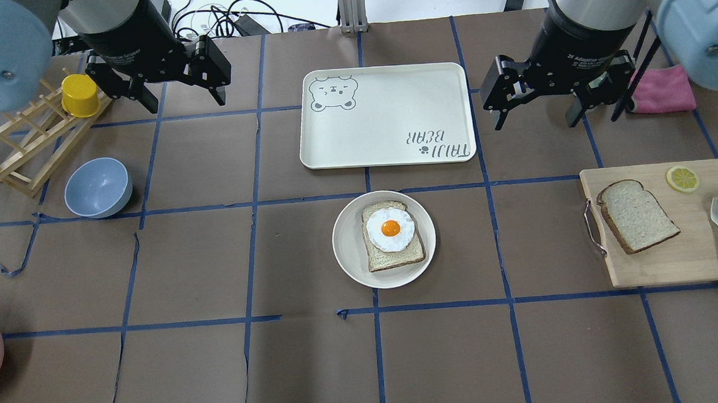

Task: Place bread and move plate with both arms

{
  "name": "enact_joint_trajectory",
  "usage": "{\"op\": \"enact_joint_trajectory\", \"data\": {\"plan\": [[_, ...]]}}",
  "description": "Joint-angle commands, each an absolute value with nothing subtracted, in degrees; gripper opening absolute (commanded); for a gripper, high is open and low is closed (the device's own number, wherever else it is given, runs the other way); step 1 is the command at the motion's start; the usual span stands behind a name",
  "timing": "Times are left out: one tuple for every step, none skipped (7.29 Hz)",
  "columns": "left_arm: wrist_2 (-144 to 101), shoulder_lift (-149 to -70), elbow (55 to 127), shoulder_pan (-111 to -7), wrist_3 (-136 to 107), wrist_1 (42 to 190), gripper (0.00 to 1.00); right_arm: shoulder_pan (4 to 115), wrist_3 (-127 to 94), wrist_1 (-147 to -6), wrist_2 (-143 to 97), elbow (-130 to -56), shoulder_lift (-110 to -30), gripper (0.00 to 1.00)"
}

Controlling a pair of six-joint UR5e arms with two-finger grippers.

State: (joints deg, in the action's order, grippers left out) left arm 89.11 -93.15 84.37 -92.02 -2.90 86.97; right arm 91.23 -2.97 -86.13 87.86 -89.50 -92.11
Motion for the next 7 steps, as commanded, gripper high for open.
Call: {"op": "enact_joint_trajectory", "data": {"plan": [[89.03,-93.16,84.38,-92.02,-2.90,86.92,1.00,91.23,-2.90,-86.13,87.89,-89.56,-92.11,1.00],[89.29,-93.16,84.38,-92.02,-2.81,86.92,1.00,91.23,-2.99,-86.13,87.89,-89.56,-92.11,1.00],[89.30,-93.08,84.38,-92.02,-2.90,86.92,1.00,91.14,-3.51,-86.31,87.89,-89.47,-92.11,1.00],[89.38,-93.08,84.38,-92.02,-2.81,86.92,1.00,91.14,-3.95,-86.48,87.19,-89.47,-92.02,1.00],[89.30,-93.08,84.38,-92.02,-2.81,86.92,1.00,90.45,-3.61,-87.62,88.32,-89.82,-90.72,1.00],[89.30,-93.08,84.38,-92.02,-2.73,86.92,1.00,89.05,-2.99,-86.76,90.24,-90.26,-90.18,1.00],[89.56,-93.08,84.38,-92.02,-2.64,87.10,1.00,89.21,-2.99,-86.31,93.57,-90.35,-90.26,1.00]]}}
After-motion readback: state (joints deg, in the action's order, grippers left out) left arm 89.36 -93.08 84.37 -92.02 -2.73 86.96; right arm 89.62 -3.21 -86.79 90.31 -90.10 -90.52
